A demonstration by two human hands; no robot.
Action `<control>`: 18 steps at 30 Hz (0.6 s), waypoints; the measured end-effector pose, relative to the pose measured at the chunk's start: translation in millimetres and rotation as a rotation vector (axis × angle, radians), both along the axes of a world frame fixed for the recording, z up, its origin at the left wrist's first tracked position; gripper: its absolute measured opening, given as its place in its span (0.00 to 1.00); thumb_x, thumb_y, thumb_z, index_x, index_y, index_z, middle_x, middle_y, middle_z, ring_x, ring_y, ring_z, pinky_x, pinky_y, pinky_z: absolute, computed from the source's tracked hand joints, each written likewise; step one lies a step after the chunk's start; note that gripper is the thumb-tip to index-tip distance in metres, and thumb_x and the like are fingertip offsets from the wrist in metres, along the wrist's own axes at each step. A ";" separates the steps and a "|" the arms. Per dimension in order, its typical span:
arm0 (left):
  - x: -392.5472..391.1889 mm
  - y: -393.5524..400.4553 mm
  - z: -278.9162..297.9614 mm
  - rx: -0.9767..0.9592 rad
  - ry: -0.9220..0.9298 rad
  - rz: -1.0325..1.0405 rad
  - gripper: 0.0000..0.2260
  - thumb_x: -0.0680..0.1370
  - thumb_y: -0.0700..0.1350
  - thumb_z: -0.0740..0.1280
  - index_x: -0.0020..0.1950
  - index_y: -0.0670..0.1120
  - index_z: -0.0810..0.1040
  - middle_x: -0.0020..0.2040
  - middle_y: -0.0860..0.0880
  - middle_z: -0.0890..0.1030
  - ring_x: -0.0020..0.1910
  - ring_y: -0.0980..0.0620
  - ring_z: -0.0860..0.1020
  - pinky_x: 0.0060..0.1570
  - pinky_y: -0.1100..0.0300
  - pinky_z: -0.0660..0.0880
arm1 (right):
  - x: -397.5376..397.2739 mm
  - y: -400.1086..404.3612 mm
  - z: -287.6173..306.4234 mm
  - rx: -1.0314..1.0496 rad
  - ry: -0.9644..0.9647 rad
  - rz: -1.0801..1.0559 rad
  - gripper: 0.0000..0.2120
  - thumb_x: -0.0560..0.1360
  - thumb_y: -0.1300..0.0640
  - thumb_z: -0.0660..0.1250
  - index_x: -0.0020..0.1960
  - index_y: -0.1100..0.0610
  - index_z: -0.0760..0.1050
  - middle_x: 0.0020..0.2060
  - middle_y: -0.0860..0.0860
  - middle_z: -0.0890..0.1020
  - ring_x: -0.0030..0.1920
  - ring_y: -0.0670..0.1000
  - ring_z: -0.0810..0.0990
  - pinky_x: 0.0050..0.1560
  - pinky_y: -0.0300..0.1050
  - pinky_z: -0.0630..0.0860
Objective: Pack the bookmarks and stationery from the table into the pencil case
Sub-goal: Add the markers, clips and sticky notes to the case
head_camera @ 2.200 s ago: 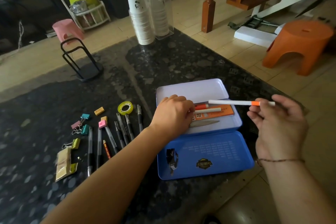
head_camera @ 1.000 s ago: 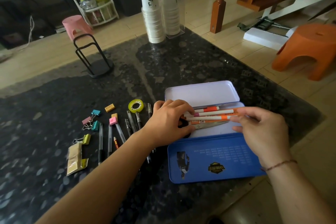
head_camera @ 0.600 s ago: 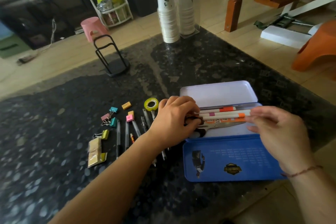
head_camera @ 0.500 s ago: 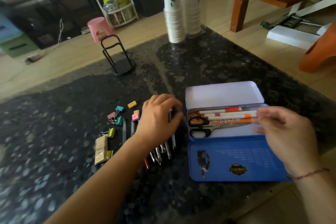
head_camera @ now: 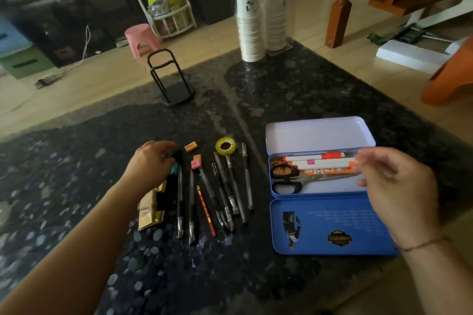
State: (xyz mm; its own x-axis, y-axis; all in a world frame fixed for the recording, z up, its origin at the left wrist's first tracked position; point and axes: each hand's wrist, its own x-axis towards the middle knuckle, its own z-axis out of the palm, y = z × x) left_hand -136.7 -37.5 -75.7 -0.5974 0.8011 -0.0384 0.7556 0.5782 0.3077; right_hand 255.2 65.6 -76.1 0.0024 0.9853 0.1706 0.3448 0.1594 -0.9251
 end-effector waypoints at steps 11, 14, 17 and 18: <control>86.2 28.1 59.7 0.478 -0.078 -0.147 0.08 0.74 0.46 0.71 0.51 0.55 0.82 0.41 0.58 0.81 0.38 0.61 0.79 0.41 0.66 0.74 | 22.8 9.6 10.4 0.063 0.307 -0.226 0.06 0.72 0.53 0.67 0.45 0.41 0.79 0.40 0.41 0.84 0.38 0.43 0.83 0.31 0.32 0.77; 154.5 49.4 71.9 0.551 -0.547 -0.238 0.08 0.72 0.46 0.73 0.48 0.57 0.82 0.38 0.54 0.84 0.36 0.61 0.81 0.35 0.69 0.77 | 24.4 6.3 12.2 0.062 0.202 -0.126 0.07 0.73 0.56 0.69 0.47 0.43 0.78 0.38 0.40 0.83 0.38 0.37 0.81 0.30 0.27 0.74; 211.3 70.5 65.0 0.513 -0.836 -0.366 0.08 0.73 0.46 0.72 0.51 0.53 0.82 0.41 0.52 0.85 0.38 0.56 0.82 0.40 0.65 0.79 | 25.7 2.9 15.8 0.023 0.113 0.015 0.05 0.74 0.53 0.68 0.49 0.47 0.79 0.39 0.42 0.83 0.39 0.36 0.81 0.31 0.25 0.72; 226.9 76.8 59.4 0.506 -0.898 -0.404 0.08 0.74 0.45 0.71 0.52 0.52 0.82 0.41 0.52 0.85 0.37 0.57 0.81 0.40 0.64 0.79 | 26.2 2.3 16.4 -0.008 0.100 0.052 0.06 0.73 0.53 0.68 0.50 0.48 0.79 0.39 0.43 0.83 0.39 0.37 0.81 0.31 0.26 0.73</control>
State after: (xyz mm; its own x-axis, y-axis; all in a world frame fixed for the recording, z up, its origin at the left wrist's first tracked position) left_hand 90.1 39.4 -16.4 -0.2071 0.9765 0.0603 0.2445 -0.0081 0.9696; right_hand 281.4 67.9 -59.7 -0.0325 0.9858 0.1645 0.2417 0.1675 -0.9558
